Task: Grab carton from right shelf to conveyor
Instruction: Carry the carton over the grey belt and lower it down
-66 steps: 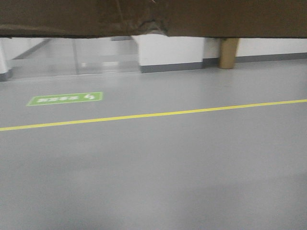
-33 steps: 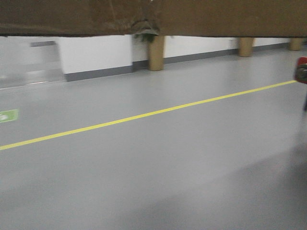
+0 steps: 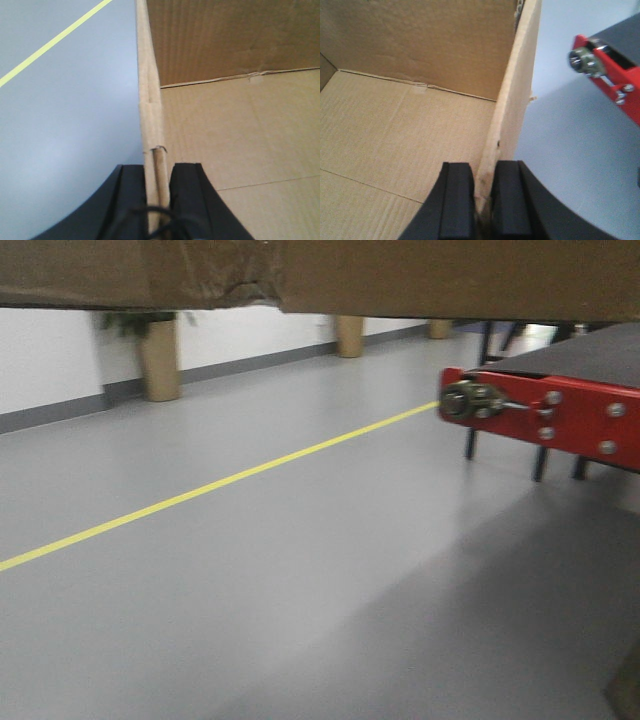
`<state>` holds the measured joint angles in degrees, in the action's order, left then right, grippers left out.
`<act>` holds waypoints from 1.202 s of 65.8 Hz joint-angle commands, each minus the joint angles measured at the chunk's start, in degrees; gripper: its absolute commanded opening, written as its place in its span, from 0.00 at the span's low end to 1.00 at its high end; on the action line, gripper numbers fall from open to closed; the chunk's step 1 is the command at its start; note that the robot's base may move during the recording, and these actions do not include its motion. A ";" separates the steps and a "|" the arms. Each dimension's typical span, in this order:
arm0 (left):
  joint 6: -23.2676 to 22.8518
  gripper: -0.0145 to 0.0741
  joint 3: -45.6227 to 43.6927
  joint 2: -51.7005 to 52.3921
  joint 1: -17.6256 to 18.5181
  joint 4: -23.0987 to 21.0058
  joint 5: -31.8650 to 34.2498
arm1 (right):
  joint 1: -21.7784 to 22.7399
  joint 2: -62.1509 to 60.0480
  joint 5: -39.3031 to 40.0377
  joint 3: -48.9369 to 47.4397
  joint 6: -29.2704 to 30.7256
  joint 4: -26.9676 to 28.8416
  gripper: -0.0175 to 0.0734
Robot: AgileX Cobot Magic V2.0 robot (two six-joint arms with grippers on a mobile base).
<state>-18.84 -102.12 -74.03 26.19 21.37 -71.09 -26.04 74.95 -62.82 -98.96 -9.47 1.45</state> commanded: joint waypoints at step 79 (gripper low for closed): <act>0.41 0.14 -0.12 0.52 -0.04 8.75 1.13 | 0.04 -0.77 2.03 -0.37 0.91 0.00 0.12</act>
<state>-18.72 -102.12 -74.14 26.43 24.73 -70.00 -26.14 75.06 -62.15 -98.96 -9.58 2.34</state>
